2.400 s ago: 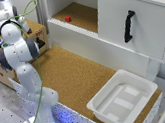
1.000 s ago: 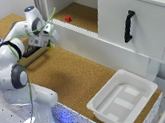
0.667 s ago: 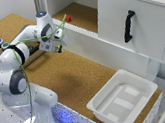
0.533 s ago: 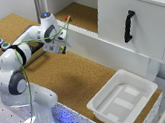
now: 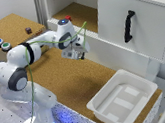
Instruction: Place the yellow object on the table
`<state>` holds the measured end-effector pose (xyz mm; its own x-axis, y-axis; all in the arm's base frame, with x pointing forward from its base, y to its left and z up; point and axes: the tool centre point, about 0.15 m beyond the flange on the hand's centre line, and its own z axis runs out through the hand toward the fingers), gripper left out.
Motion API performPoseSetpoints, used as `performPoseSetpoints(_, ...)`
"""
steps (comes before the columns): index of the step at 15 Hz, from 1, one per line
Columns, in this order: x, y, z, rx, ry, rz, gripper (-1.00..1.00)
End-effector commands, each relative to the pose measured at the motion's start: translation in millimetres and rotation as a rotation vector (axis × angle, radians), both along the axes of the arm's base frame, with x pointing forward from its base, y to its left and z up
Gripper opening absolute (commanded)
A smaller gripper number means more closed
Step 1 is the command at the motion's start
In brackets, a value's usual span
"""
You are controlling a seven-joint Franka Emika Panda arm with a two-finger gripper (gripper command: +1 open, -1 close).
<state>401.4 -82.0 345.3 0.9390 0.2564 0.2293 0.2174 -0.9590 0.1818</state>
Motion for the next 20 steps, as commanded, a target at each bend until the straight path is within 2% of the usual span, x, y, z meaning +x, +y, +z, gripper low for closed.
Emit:
performPoseSetpoints(1,13,-43,-74,0.011,-0.053,0.022,-1.0)
performPoseSetpoints(3,20,-51,-91,0.057,-0.039,-0.021,-1.0)
performPoseSetpoints(5,30,-55,-113,0.13,0.023,-0.034,-1.0)
performPoseSetpoints(7,45,-53,-121,0.121,0.027,-0.032,-1.0)
performPoseSetpoints(13,86,-52,-124,0.193,0.058,-0.109,-1.0)
performPoseSetpoints(16,88,-53,-131,0.193,0.108,-0.121,-1.0)
performPoseSetpoints(19,79,-57,-127,0.185,0.123,-0.123,-1.0)
performPoseSetpoints(20,77,-56,-125,0.187,0.13,-0.11,1.0)
